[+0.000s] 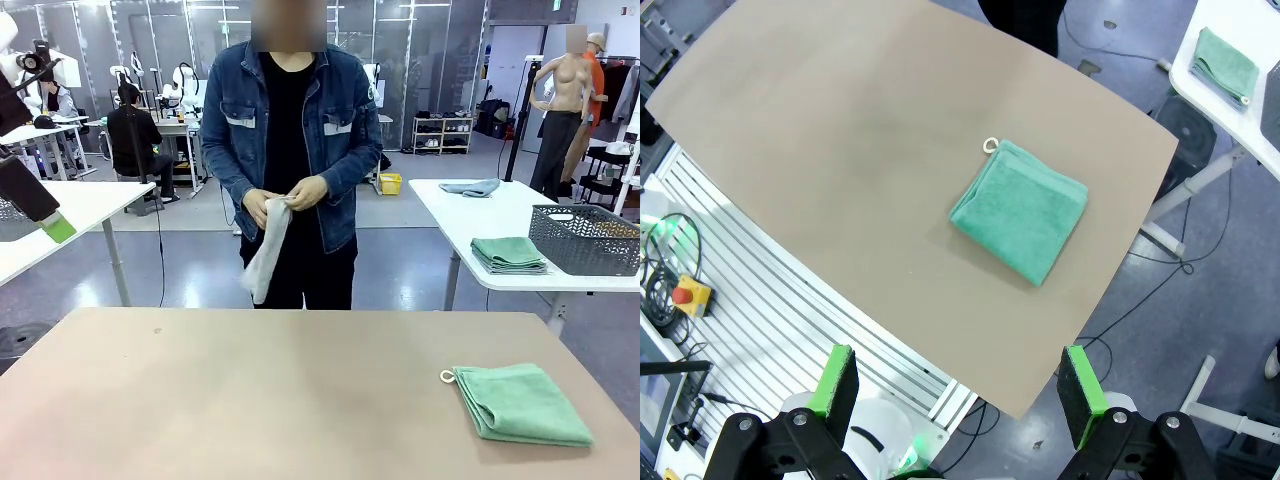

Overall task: Fold the towels and place them in the basket.
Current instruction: When a person lays out a Towel with hook on the table, fold it in half twice.

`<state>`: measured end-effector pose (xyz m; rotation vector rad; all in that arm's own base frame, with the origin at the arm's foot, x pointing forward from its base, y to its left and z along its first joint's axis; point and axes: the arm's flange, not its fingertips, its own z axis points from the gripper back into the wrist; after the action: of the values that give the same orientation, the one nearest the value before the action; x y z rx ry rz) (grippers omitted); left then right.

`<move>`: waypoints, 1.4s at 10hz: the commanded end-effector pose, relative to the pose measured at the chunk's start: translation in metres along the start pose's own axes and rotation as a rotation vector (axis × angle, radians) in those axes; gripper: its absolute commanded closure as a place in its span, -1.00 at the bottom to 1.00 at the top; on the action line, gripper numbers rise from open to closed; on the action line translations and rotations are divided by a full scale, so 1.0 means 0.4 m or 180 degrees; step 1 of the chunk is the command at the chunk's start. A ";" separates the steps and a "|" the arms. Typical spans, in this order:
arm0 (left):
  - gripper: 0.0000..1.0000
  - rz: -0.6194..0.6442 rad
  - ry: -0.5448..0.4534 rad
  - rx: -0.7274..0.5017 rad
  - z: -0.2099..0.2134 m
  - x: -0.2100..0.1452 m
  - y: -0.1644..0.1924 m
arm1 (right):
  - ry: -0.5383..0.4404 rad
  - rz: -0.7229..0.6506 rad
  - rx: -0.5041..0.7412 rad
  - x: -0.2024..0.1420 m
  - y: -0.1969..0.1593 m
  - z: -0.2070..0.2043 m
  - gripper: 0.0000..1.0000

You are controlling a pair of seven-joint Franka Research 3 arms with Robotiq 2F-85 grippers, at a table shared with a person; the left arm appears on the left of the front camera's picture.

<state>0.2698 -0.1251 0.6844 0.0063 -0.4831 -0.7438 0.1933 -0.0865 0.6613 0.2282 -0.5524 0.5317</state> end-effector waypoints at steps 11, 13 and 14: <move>-1.00 0.0023 -0.0024 0.0059 -0.001 0.004 -0.001 | 0.0009 -0.0043 -0.0024 -0.004 0.000 0.002 -1.00; -1.00 0.0023 -0.0024 0.0059 -0.001 0.004 -0.001 | 0.0009 -0.0043 -0.0024 -0.004 0.000 0.002 -1.00; -1.00 0.0023 -0.0024 0.0059 -0.001 0.004 -0.001 | 0.0009 -0.0043 -0.0024 -0.004 0.000 0.002 -1.00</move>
<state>0.2698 -0.1251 0.6844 0.0063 -0.4831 -0.7438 0.1933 -0.0865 0.6613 0.2280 -0.5523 0.5317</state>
